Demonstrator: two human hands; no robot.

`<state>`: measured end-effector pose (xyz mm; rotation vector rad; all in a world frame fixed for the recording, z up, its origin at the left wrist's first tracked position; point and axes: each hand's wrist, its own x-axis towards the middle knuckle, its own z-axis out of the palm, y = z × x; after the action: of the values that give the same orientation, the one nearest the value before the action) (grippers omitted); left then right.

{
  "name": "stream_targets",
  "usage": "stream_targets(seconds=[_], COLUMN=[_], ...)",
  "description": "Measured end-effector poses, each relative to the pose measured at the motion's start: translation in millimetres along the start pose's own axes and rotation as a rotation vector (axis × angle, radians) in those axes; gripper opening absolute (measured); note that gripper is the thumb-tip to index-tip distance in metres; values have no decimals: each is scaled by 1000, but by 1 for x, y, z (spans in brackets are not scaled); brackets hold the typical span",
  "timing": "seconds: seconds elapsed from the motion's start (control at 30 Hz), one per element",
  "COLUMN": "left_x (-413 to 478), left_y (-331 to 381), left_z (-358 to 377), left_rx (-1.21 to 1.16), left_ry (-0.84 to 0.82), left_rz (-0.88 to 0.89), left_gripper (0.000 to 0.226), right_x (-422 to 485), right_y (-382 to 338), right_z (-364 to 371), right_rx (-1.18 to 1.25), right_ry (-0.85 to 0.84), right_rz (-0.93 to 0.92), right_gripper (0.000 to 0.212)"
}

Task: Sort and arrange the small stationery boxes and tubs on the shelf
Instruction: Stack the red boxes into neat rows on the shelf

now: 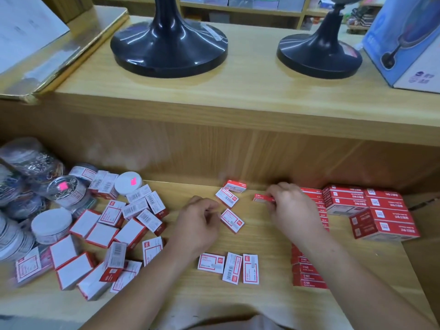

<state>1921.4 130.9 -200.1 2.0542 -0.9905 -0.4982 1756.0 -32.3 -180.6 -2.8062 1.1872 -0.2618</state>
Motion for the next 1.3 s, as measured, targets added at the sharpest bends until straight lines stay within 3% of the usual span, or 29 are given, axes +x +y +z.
stream_targets(seconds=[0.17, 0.33, 0.53, 0.63, 0.77, 0.87, 0.97, 1.03, 1.3], left_x=[14, 41, 47, 45, 49, 40, 24, 13, -7], left_y=[2, 14, 6, 5, 11, 31, 56, 65, 84], left_z=[2, 15, 23, 23, 20, 16, 9, 5, 3], left_rx=[26, 150, 267, 340, 263, -70, -485, -579, -625], left_ry=[69, 111, 133, 82, 89, 82, -106, -170, -282], left_rz=[148, 260, 397, 482, 446, 310, 60, -10, -43], left_gripper=[15, 22, 11, 17, 14, 13, 12, 13, 12], right_x=[8, 5, 3, -8, -21, -27, -36, -41, -57], right_y=[-1, 7, 14, 16, 14, 12, 3, -1, -1], right_z=[-6, -5, -7, -10, -26, -37, -52, -60, -72], right_rx=[-275, -247, -171, 21, 290, 651, 1085, 1287, 1454], right_ry=[70, 95, 147, 245, 314, 232, 1, -64, 11], right_rz=[-50, 23, 82, 75, 25, 117, 249, 320, 398], right_gripper=[22, 23, 32, 22, 9, 21, 33, 33, 18])
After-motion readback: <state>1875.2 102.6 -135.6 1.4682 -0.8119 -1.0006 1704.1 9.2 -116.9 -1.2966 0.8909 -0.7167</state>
